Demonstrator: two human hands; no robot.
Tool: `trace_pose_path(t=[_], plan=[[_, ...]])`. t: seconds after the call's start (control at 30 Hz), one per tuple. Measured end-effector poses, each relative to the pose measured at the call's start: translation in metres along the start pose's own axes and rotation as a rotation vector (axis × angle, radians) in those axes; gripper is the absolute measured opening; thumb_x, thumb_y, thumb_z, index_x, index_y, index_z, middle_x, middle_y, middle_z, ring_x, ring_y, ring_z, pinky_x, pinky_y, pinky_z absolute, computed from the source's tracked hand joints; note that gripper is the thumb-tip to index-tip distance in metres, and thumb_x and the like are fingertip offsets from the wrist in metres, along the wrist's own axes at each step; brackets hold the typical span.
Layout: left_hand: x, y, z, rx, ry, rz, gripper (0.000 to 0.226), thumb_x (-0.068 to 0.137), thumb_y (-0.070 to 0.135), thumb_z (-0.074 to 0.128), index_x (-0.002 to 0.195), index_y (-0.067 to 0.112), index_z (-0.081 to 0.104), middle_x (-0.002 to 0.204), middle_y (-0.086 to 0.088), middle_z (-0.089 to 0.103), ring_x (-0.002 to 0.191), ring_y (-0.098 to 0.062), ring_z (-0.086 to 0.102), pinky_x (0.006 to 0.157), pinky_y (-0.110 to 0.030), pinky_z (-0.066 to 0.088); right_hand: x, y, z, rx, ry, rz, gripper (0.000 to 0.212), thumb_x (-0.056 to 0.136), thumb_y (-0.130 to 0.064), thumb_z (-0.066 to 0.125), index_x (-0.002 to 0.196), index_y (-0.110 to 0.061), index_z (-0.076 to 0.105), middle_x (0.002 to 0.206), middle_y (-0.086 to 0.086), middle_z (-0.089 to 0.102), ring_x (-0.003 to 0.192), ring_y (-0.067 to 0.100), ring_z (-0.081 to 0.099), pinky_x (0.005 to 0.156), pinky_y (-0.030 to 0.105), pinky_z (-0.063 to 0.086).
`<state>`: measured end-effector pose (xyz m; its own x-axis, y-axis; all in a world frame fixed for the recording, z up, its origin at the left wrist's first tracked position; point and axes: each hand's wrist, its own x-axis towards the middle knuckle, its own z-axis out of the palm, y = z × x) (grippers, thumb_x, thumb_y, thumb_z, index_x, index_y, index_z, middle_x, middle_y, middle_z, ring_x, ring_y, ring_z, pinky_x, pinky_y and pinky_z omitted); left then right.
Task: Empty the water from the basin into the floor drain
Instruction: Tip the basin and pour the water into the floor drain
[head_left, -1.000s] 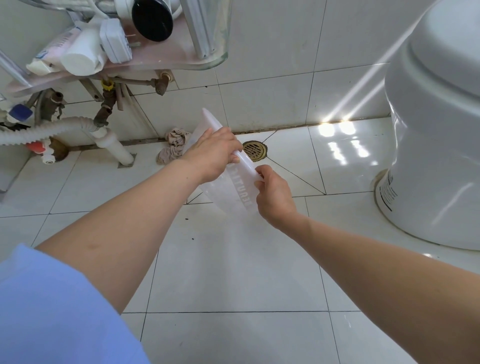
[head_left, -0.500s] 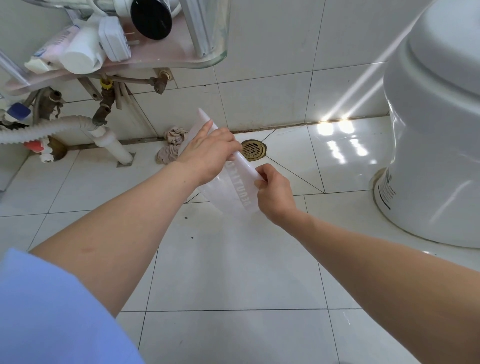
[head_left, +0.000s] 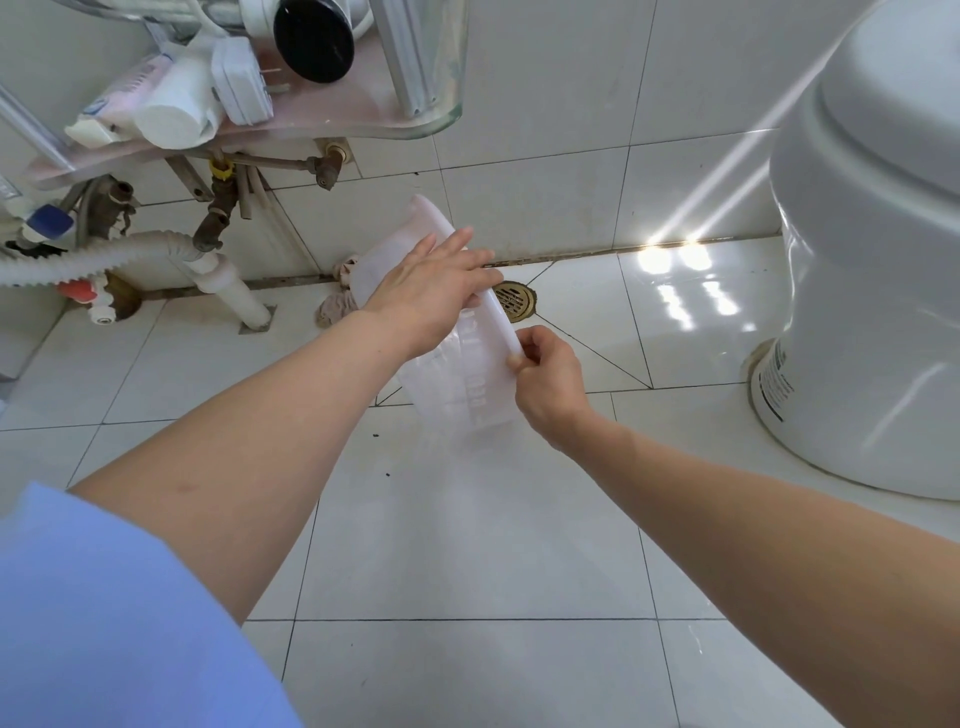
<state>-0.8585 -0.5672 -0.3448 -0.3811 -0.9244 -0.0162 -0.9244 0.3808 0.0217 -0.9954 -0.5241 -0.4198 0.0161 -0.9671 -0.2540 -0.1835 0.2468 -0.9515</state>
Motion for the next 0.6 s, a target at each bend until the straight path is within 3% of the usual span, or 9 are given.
trace_pose_path(t=[0.2, 0.33, 0.5, 0.6], plan=[[0.01, 0.006, -0.001, -0.078, -0.039, -0.007, 0.045, 0.099, 0.007, 0.036, 0.139, 0.026, 0.043, 0.157, 0.005, 0.024, 0.148, -0.015, 0.002, 0.12, -0.032, 0.0, 0.001, 0.001, -0.003, 0.064, 0.0, 0.034, 0.017, 0.092, -0.002, 0.042, 0.091, -0.013, 0.054, 0.082, 0.001, 0.054, 0.068, 0.015, 0.046, 0.058, 0.022, 0.04], [0.014, 0.01, -0.002, -0.106, -0.051, -0.006, 0.044, 0.099, 0.007, 0.036, 0.138, 0.024, 0.044, 0.157, 0.005, 0.024, 0.148, -0.014, 0.002, 0.119, -0.029, 0.001, 0.0, 0.0, -0.002, 0.121, -0.004, 0.072, 0.016, 0.092, -0.003, 0.042, 0.094, -0.011, 0.056, 0.088, 0.006, 0.056, 0.074, 0.019, 0.049, 0.064, 0.028, 0.044], [0.011, 0.01, 0.0, -0.108, -0.014, -0.03, 0.042, 0.096, 0.001, 0.041, 0.13, 0.022, 0.052, 0.154, 0.007, 0.03, 0.148, -0.015, 0.007, 0.111, -0.032, 0.024, -0.004, -0.002, 0.001, 0.14, -0.021, 0.095, 0.019, 0.092, -0.004, 0.041, 0.099, -0.009, 0.058, 0.091, 0.007, 0.059, 0.078, 0.02, 0.053, 0.073, 0.034, 0.048], [0.01, 0.009, 0.002, -0.121, -0.04, -0.047, 0.044, 0.095, 0.0, 0.041, 0.13, 0.023, 0.052, 0.156, 0.008, 0.027, 0.148, -0.012, 0.004, 0.109, -0.033, 0.026, -0.005, -0.002, 0.002, 0.151, -0.032, 0.113, 0.017, 0.092, -0.004, 0.042, 0.097, -0.011, 0.057, 0.091, 0.007, 0.058, 0.079, 0.02, 0.052, 0.073, 0.034, 0.048]])
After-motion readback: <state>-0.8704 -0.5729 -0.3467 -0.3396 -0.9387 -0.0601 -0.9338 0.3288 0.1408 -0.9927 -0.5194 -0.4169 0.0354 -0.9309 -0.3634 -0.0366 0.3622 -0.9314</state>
